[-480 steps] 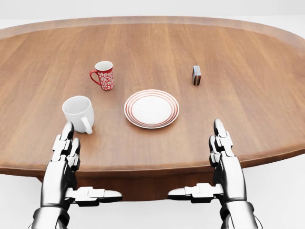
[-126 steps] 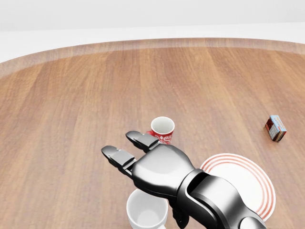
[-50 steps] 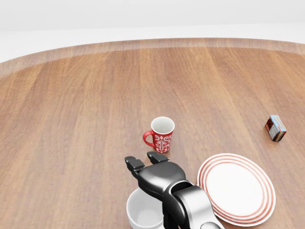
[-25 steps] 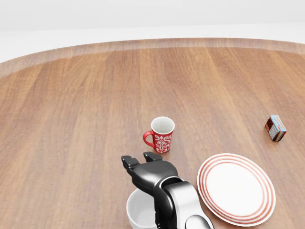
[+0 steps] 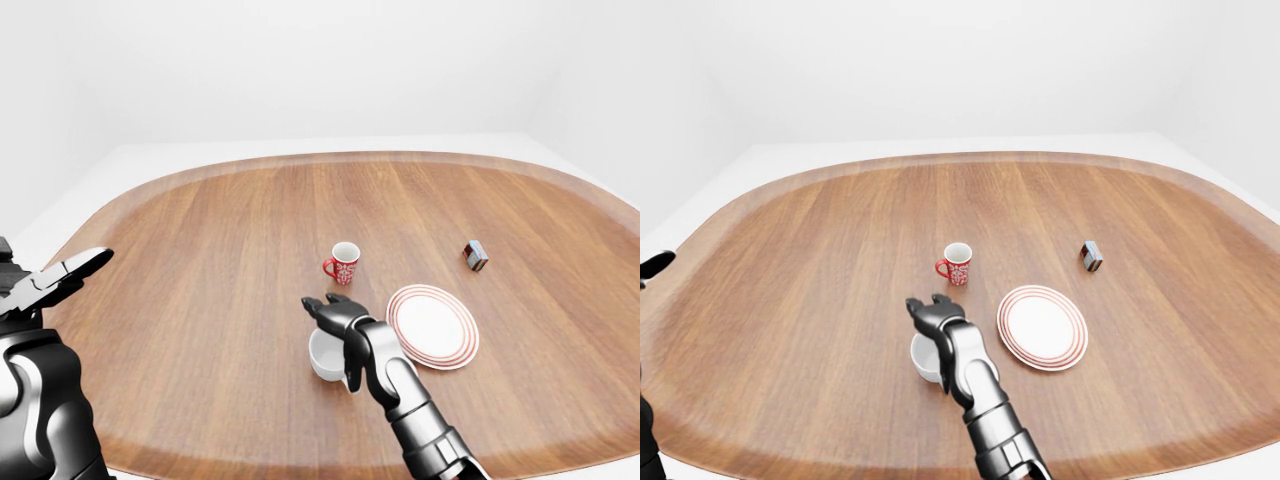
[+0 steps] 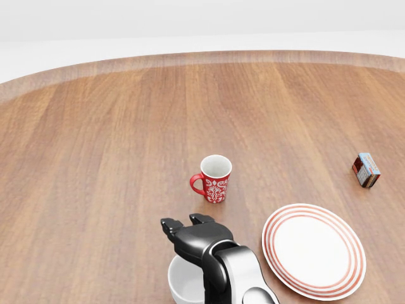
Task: Put the white mug on the plate.
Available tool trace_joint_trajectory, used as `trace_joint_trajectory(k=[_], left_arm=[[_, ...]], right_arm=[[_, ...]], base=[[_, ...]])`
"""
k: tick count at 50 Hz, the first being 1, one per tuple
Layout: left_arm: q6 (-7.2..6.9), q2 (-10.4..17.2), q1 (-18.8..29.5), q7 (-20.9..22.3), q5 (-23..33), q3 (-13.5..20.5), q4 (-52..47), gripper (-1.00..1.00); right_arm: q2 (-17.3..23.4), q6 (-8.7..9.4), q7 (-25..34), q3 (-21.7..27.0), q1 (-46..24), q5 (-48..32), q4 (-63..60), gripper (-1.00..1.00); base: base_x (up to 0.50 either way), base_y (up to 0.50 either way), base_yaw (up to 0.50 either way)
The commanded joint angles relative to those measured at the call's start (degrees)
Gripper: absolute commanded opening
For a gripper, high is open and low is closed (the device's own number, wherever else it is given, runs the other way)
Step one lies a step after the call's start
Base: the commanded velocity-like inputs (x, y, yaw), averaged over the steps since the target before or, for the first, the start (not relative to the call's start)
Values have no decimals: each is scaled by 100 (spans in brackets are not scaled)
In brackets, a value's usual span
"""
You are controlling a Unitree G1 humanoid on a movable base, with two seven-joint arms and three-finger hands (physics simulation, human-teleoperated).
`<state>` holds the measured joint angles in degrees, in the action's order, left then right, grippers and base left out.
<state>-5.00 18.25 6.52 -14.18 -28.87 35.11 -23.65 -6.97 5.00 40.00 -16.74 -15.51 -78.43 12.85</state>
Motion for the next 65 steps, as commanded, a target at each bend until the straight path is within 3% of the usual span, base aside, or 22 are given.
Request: trace_joint_trajectory(k=[1,30,31,32,33,34,56,65], left_arm=[[0,-7,-3,5,10,-8,12,100],[0,-27,-25,12,13,-6,-13,100],[0,-27,-22,12,14,-6,-8,100],[0,-28,-21,13,18,-9,-4,100],[0,-29,-23,13,17,-10,-7,100],[0,-30,-26,14,19,-13,-15,100],[0,-51,-31,27,45,-32,-2,100],[0,-57,-20,24,67,-56,8,100]], right_arm=[[7,0,0,-2,21,72,151,100],[14,0,0,-61,49,362,803,100],[15,0,0,-50,42,378,833,41],[18,0,0,-44,30,384,853,-30],[17,0,0,-43,27,389,840,-84],[12,0,0,-49,31,388,827,-100],[99,0,0,-15,21,247,291,-100],[433,0,0,582,-764,18,-479,-100]], base=[[0,0,0],[0,0,0],[0,0,0],[0,0,0],[0,0,0],[0,0,0],[0,0,0],[0,0,0]])
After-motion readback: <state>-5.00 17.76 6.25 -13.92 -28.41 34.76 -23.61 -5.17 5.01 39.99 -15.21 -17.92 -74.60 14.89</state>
